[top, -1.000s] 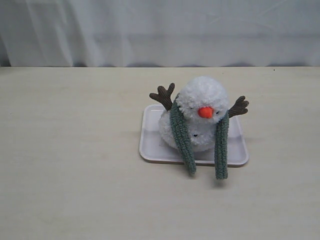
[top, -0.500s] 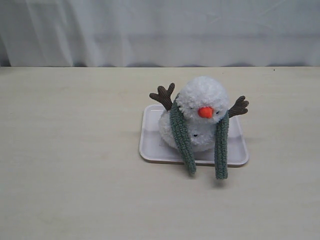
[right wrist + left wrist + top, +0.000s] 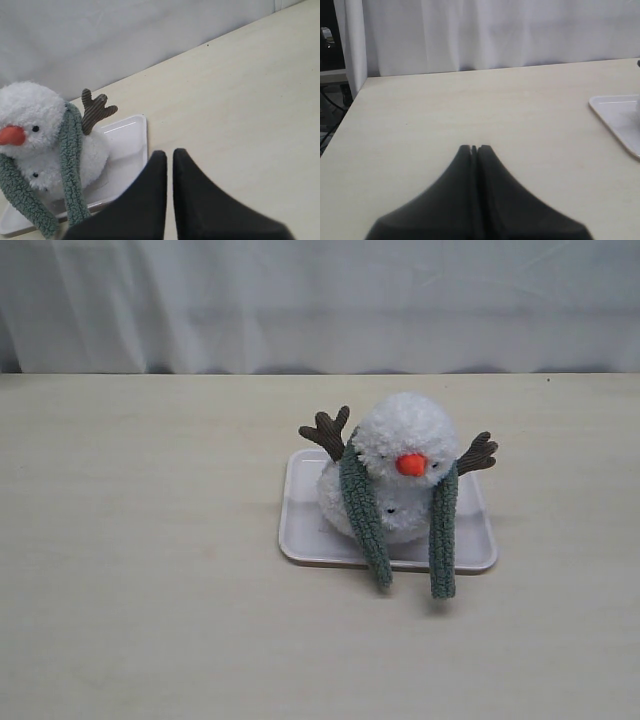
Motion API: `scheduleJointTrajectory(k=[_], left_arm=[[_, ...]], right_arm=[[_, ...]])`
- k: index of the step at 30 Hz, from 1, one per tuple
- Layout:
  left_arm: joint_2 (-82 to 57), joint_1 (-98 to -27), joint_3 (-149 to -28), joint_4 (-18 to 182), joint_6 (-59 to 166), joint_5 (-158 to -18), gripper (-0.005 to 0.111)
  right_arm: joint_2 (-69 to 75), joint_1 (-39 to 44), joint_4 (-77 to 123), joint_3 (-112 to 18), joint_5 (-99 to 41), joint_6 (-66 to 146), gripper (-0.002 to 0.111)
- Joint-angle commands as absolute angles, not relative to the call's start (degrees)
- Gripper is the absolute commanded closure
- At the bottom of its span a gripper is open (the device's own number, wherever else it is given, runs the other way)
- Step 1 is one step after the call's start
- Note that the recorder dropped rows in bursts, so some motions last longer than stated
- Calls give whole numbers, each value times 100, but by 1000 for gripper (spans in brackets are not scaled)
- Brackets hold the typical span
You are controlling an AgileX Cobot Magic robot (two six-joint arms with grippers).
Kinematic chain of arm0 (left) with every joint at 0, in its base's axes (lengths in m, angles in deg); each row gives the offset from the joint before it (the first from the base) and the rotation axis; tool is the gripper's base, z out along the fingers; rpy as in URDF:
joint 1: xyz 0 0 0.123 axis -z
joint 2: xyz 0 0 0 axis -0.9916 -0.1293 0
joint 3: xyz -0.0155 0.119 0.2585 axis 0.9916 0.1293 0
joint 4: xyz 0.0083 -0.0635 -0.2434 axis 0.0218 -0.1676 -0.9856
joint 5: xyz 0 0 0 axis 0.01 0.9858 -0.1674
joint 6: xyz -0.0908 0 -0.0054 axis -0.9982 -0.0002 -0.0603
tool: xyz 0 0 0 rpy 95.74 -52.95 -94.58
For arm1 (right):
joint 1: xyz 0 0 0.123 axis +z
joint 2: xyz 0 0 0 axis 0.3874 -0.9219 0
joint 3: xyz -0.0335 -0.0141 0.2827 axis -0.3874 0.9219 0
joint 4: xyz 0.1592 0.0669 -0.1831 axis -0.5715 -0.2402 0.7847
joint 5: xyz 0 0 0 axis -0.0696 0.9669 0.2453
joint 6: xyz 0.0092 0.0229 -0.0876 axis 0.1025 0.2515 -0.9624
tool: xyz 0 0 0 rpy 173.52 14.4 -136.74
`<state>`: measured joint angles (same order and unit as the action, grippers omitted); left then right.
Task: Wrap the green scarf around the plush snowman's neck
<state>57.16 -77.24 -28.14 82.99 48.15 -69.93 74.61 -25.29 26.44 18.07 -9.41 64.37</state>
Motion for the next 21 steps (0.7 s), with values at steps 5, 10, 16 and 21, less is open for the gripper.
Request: scheduleJointTrajectory(k=[5, 10, 16, 21], left_arm=[[5731, -7687, -2795, 8285, 4800, -7037, 107], [5731, -7687, -2795, 8285, 4800, -7037, 107], [5731, -7687, -2795, 8285, 4800, -7037, 107], [5731, -7687, -2795, 8285, 4800, -7037, 107]], right_arm=[[7489, -2527, 2676, 1821, -934, 6393, 104], [7489, -2527, 2676, 1821, -1016, 6393, 104], [7489, -2527, 1359, 1821, -1740, 7003, 104], [7489, -2527, 3584, 1821, -2599, 6037, 104]])
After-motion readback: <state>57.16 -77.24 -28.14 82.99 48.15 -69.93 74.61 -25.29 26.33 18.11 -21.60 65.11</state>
